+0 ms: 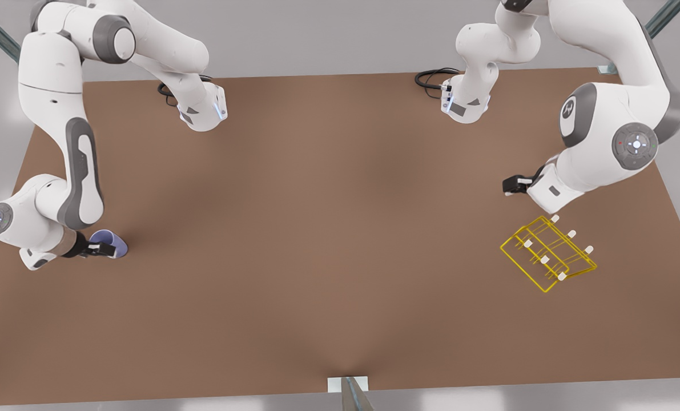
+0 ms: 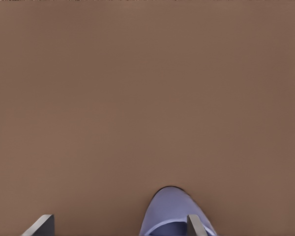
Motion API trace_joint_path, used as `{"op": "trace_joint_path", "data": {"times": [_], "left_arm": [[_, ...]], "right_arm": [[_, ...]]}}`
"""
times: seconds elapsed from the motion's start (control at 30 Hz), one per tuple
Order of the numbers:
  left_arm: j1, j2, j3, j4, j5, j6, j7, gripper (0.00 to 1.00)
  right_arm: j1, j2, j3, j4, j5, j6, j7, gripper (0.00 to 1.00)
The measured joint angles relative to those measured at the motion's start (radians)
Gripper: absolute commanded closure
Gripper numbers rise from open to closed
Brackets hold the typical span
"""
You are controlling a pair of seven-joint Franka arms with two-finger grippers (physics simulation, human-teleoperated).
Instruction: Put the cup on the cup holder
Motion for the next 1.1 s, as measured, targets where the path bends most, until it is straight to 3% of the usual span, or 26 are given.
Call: {"op": "trace_joint_path", "data": {"times": [0.47,0.9,1.1], "left_arm": [[-0.001,0.006,0.0,0.002,0.002,-0.019,0.0,0.0],[-0.001,0.017,0.0,0.001,0.004,-0.02,0.0,0.0],[-0.001,0.018,0.0,0.001,0.004,-0.02,0.0,0.0]], "right_arm": [[-0.002,0.012,-0.058,-0.067,0.001,-0.004,-0.168,0.0],[0.014,-0.033,-0.048,-0.167,-0.002,-0.05,-0.239,0.01],[0.014,-0.022,-0.042,-0.194,0.003,0.032,-0.257,0.01]]}}
